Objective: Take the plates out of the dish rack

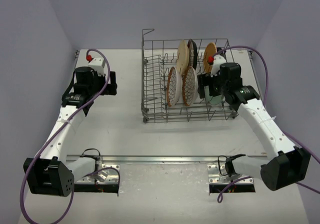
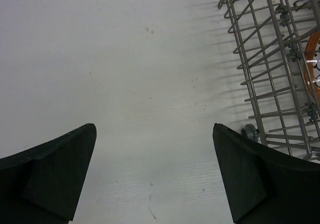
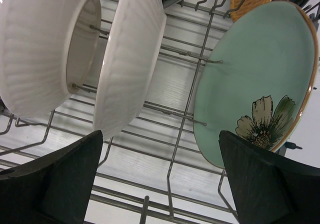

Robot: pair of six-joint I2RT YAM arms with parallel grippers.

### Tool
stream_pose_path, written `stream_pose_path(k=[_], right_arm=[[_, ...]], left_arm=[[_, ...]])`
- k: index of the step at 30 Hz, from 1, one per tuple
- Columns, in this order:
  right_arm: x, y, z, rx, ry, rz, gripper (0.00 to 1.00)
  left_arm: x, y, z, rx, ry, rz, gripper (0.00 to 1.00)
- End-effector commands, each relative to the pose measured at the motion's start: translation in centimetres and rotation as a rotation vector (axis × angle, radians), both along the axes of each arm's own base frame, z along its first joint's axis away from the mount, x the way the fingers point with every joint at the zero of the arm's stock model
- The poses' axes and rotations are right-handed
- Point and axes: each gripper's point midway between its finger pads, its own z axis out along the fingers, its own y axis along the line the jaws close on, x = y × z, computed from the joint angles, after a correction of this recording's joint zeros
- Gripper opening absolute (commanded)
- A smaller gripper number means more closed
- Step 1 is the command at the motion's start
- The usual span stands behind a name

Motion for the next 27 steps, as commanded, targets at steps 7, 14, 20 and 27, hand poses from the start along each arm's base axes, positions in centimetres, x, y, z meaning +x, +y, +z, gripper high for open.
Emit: stream_pose_path(k=[7, 14, 20, 27], right_arm=[[2.7, 4.4, 7.8, -0.007, -0.183, 0.039, 0.91], [4.2, 10.1, 9.1, -0.08, -0.272, 0.027, 0.88], [6.0, 13.3, 8.4, -0.132, -0.309, -0.069, 0.83], [7.9, 12.8, 4.6, -0.278, -0.201, -0.203, 0.78]], left_arm=[[1.1, 1.6, 2.2, 0.003, -0.076, 0.125, 1.0], [1.2, 2.4, 2.4, -0.009, -0.072, 0.19, 1.0], [1.2, 3.0, 2.6, 0.001, -0.073, 0.227, 1.0], [0.9, 3.4, 2.4, 0.012, -0.077, 0.248, 1.0]])
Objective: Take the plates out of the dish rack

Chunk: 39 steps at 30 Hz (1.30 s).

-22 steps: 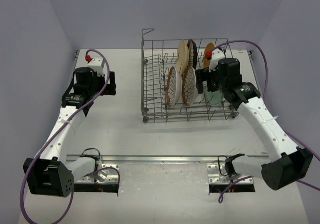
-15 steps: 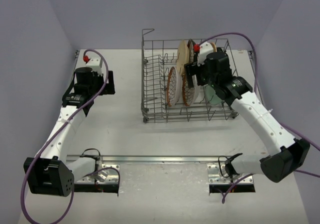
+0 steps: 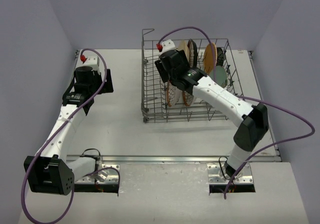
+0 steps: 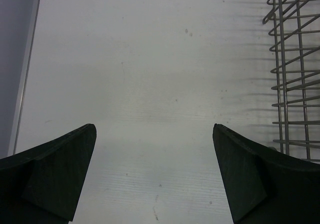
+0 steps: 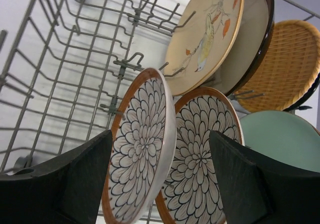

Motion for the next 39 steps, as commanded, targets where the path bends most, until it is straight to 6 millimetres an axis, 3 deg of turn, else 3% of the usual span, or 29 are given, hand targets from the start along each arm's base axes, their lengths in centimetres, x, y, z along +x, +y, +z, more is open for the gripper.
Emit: stream_pose_path(k=[1, 14, 20, 28, 36, 39], right_arm=[[0.3, -1.8, -0.3, -0.02, -0.007, -0.149, 0.78], [-2.7, -2.8, -7.3, 0.077, 0.208, -0.158, 0.78], [-2.0, -3.4, -8.7, 0.092, 0.237, -0.197, 0.69], [-0.7, -3.1, -7.2, 0.092, 0.198, -0.214, 0.54], [1.0, -2.3, -3.7, -0.058, 0.057, -0.182, 0.06], [1.6, -2.0, -1.9, -0.141, -0.029, -0.166, 0.0]], left_arm=[[0.6, 0.3, 2.8, -0.003, -0.09, 0.031, 1.0], [0.4, 0.3, 2.9, -0.005, -0.099, 0.029, 1.0], [0.4, -0.1, 3.2, -0.019, -0.102, 0.01, 1.0], [0.5, -0.1, 2.9, -0.015, -0.093, 0.01, 1.0], [0.8, 0.0, 2.7, -0.012, -0.08, 0.015, 1.0], [0.9, 0.0, 2.6, -0.011, -0.077, 0.015, 1.0]])
